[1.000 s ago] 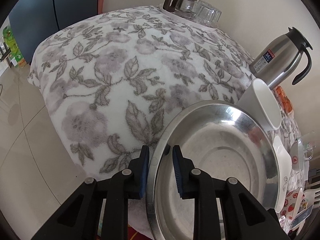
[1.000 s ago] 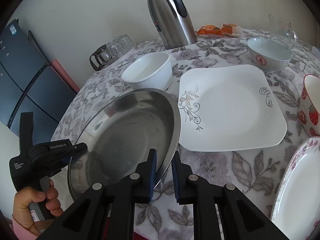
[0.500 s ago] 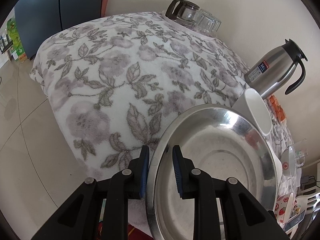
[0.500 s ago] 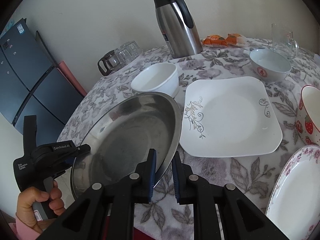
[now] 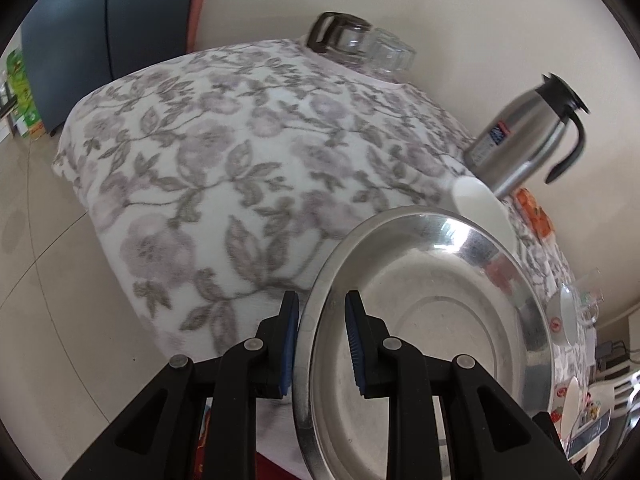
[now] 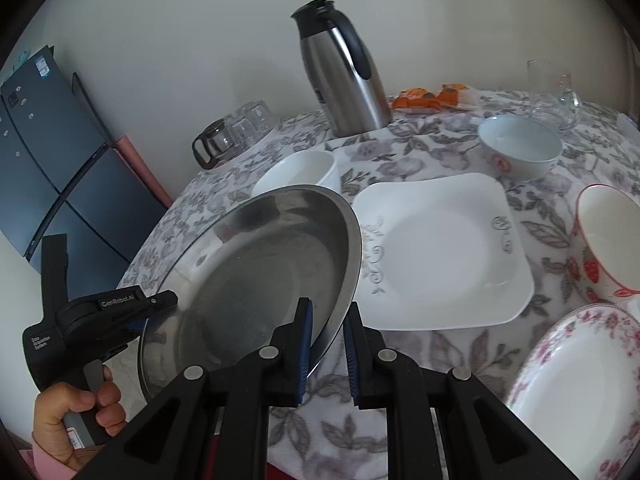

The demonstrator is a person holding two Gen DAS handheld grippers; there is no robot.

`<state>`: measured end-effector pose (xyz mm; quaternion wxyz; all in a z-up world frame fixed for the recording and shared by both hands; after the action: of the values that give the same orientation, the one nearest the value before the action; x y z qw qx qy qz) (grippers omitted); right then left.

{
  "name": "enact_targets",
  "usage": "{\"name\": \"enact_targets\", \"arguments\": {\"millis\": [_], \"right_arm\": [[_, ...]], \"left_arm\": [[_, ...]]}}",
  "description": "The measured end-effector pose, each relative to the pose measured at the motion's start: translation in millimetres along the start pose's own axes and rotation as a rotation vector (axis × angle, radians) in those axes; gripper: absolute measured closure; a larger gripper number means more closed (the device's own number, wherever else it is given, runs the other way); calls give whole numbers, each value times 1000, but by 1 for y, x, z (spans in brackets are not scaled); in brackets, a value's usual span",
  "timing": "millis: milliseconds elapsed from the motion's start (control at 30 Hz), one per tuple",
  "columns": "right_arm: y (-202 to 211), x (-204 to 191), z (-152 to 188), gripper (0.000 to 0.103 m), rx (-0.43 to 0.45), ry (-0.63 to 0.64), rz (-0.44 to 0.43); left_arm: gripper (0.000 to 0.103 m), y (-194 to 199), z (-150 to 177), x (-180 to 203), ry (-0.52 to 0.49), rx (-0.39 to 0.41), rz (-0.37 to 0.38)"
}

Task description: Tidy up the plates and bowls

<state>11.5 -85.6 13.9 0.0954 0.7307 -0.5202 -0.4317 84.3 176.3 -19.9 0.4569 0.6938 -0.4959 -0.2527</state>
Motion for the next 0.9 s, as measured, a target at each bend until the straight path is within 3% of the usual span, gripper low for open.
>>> {"name": "enact_targets", "arguments": {"millis": [467, 900], "right_arm": [[51, 75, -16, 87, 128, -149, 86], [61, 131, -17, 87, 176, -290, 148]], "left_arm": [[79, 20, 23, 109, -237, 36, 41], [79, 1, 33, 172, -279, -34, 129]]}}
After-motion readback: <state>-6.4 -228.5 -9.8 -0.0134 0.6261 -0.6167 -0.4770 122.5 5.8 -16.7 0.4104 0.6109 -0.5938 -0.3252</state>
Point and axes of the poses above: each gripper's, at about its wrist camera, not at the fingertips, and y roughly against the way its jaws point, x to its right, z to its underside, the point moved 2 cm from there along -y, roughly the way its jaws point, and after that the axes turned 13 degrees about -z, right-handed, at the moved point
